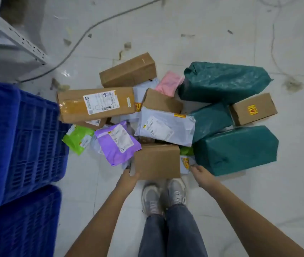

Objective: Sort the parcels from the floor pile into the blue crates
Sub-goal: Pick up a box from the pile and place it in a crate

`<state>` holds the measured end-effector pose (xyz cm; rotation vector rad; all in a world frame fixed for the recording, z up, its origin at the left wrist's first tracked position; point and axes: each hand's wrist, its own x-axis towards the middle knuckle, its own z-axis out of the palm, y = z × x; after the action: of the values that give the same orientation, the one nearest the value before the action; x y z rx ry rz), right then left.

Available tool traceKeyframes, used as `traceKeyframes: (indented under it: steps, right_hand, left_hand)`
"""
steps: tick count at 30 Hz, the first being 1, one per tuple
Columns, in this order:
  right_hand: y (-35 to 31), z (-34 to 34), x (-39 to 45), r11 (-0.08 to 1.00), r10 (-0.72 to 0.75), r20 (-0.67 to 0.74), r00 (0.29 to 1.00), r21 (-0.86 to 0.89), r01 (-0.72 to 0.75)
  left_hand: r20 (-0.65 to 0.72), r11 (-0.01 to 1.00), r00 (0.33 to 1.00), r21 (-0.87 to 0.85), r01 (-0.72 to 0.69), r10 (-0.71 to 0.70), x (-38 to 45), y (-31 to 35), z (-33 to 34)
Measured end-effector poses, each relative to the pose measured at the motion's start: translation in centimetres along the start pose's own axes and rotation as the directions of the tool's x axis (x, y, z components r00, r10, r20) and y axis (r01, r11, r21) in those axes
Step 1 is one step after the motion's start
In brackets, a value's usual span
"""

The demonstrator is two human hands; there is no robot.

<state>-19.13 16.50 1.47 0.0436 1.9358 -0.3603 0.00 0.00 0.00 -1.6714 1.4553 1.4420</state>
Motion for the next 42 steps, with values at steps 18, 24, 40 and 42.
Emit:
traceKeyframes:
  steps: [18, 24, 40, 42]
  right_hand:
    - [0.9, 5.6, 6.8, 0.926, -0.086, -0.004, 0.996, 0.368, 0.082]
    - [-0.5, 3.8, 3.5, 0.891, -0.283, -0.115, 0.952, 0.336, 0.305]
    - [-8.7, -2.7, -5.3, 0.803, -0.558, -0.078, 0.826, 0.2, 0.561]
    - [-9.6, -3.0, -5.8, 0.823, -0.507, -0.094, 0.857, 0.242, 0.514]
  left_hand:
    - [0.112, 0.936, 0.989, -0.349, -0.05, 0.095, 6.5, -2.4, 2.5]
    - [0.13, 0.875, 0.991, -0.476, 0.085, -0.025, 3.0, -2.9, 1.1]
    - [-0.259, 0.593, 0.895, -0.677, -0.436, 0.362, -6.9, 3.4, -6.7]
    - [-0.236, 0.615, 0.864, -0.622, -0.485, 0.444, -7.6, 4.3, -7.6]
